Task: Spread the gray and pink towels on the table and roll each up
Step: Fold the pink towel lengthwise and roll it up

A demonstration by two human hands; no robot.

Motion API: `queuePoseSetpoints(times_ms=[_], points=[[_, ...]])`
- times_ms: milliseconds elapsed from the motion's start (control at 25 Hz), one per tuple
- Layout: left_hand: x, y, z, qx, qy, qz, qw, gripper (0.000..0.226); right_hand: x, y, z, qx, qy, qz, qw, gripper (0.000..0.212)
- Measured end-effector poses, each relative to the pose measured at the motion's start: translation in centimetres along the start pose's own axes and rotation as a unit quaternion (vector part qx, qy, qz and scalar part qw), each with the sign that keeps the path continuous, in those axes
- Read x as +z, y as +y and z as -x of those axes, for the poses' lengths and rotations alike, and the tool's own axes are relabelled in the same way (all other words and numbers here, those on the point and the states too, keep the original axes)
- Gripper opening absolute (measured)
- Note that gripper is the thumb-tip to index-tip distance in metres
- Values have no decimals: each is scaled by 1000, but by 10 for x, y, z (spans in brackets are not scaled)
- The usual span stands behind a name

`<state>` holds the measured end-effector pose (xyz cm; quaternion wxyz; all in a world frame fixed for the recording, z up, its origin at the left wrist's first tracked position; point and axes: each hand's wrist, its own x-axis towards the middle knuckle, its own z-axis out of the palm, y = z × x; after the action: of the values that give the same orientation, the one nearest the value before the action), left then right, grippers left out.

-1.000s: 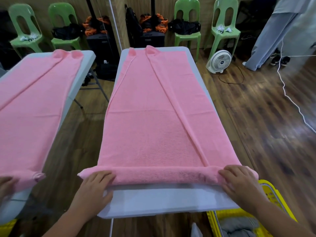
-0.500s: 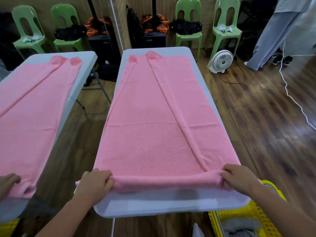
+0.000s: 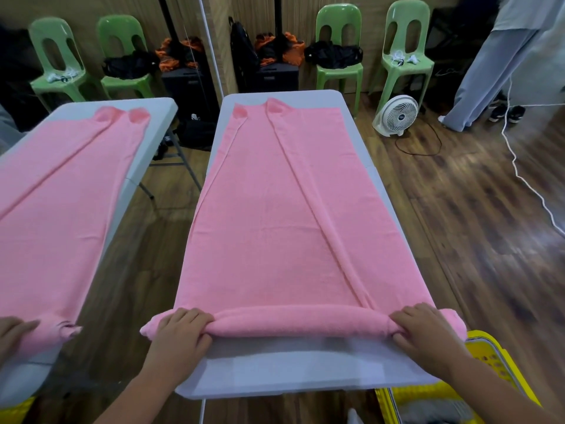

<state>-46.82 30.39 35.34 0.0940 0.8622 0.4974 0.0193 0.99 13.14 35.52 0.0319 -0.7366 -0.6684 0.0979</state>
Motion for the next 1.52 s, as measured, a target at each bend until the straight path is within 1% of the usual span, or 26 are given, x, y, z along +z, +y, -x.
queuePoseSetpoints(times_ms=[80,160,200,280,320,400,440,480,520,600,640,720,760,800,880,920,960,1000,1080,1120,1200,1280,1440,1520], points=[[-4,-5,8,8,-39,4,999,17,-9,2,8,4,-32,-23,999,15],[-8,-10,16,13,-57,34,998,11,-18,0,17,36,-84,-58,994,18],[-10,-12,13,-2,-60,58,997,10,-23,-1,16,58,-107,-89,989,19],[-15,-16,0,-33,-62,102,992,9,-29,2,2,82,-105,-152,979,20],[-16,-17,-7,-30,-66,105,992,8,-31,6,-6,81,-107,-155,979,21],[-17,-18,-15,4,-71,77,994,6,-27,14,-18,50,-98,-95,989,29],[-15,-20,-17,14,-60,60,996,6,-21,17,-22,45,-73,-59,995,36],[-10,-24,-21,12,-41,46,998,8,-13,22,-24,55,-42,-45,997,41],[-7,-27,-20,-1,-19,34,999,16,-7,23,-22,68,-19,-41,997,44],[-2,-29,-19,-42,-1,-6,999,36,-1,26,-19,59,-11,-31,998,50],[-2,-25,-18,-62,6,-24,998,42,-2,30,-20,45,-9,-25,999,53],[-6,-6,-23,-101,39,-25,994,41,-10,35,-31,24,12,-40,999,56],[-6,6,-33,-101,58,-8,993,42,-16,35,-45,17,20,-53,998,57],[-5,20,-48,-80,66,11,995,44,-20,32,-64,12,32,-65,997,60],[3,51,-91,-14,44,30,998,50,-28,20,-115,-1,30,-84,996,67],[9,61,-116,1,32,23,999,51,-28,13,-143,-8,18,-86,996,73],[14,63,-141,-7,24,10,1000,52,-25,8,-170,-12,6,-88,996,80],[18,58,-163,-32,15,-3,999,54,-20,6,-192,-10,-4,-84,996,86],[23,30,-195,-91,21,-29,995,58,-3,11,-219,9,-18,-60,998,93],[23,14,-205,-109,28,-46,993,61,4,14,-224,23,-17,-47,998,92],[24,-10,-214,-117,18,-64,991,66,15,19,-225,40,-4,-13,999,80],[26,-19,-215,-120,10,-43,992,68,21,26,-223,60,4,7,998,72],[25,-26,-208,-165,5,-14,986,75,17,57,-211,124,10,38,992,75],[23,-29,-205,-170,-3,-9,985,79,14,67,-204,142,-2,37,989,77]])
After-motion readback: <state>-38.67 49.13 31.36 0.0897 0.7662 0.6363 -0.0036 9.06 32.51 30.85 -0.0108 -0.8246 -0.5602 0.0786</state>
